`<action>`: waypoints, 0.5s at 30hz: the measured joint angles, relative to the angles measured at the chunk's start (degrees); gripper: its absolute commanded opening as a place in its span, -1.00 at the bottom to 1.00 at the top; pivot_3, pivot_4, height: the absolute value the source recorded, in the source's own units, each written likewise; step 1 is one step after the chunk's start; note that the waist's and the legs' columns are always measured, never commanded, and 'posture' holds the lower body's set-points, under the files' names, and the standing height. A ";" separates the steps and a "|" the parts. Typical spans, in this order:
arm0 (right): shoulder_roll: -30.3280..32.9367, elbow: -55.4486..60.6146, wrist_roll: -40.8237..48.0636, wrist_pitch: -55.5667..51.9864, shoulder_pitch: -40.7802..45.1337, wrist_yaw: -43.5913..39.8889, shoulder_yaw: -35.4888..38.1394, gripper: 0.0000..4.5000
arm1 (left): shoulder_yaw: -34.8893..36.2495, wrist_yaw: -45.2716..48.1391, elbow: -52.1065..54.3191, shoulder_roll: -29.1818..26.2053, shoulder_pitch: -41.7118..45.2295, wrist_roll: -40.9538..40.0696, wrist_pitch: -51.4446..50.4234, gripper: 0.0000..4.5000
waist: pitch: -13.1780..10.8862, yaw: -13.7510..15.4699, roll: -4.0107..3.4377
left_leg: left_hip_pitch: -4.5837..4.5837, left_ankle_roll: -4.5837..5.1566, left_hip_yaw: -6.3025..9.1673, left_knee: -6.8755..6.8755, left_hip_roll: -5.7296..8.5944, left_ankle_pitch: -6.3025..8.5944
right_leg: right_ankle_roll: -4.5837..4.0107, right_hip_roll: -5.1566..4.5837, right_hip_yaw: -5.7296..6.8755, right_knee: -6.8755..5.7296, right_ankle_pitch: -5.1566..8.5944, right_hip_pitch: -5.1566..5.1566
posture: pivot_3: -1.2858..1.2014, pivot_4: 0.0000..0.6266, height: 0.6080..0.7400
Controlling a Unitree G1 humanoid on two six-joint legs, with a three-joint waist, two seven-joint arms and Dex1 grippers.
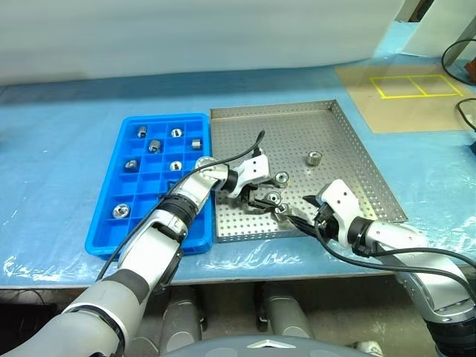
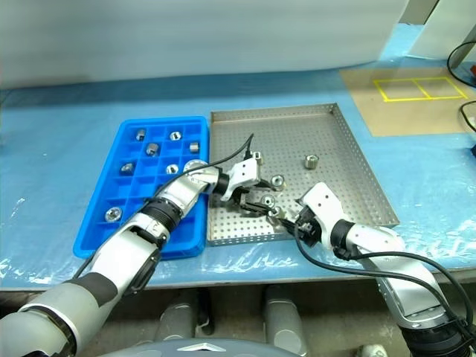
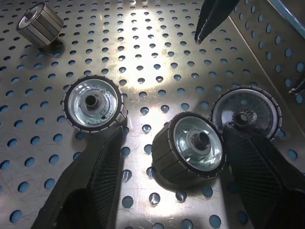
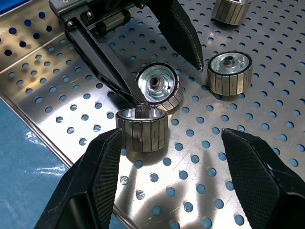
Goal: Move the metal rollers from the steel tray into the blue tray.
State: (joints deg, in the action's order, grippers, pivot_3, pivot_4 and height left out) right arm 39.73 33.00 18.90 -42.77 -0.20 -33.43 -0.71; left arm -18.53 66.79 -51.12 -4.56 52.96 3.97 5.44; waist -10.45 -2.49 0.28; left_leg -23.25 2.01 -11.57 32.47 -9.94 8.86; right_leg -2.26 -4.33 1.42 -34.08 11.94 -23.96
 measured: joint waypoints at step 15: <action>-0.54 -0.64 -1.20 0.58 1.03 0.71 0.00 0.50 | 0.25 -0.05 1.28 -0.26 -0.41 -0.27 -0.91 -0.21 | 0.00 -0.04 -0.01 | 0.03 0.11 -0.01 -0.14 0.02 0.07 | -0.26 0.00 0.01 0.37 -0.28 0.16 | -0.37 -0.52 1.00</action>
State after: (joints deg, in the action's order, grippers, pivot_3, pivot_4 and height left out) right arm 39.18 32.37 17.70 -42.19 0.83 -32.72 -0.71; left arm -18.29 66.74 -49.84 -4.82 52.54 3.70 4.52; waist -10.44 -2.53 0.28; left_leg -23.22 2.11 -11.58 32.33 -9.93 8.93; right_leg -2.53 -4.33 1.43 -33.72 11.66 -23.80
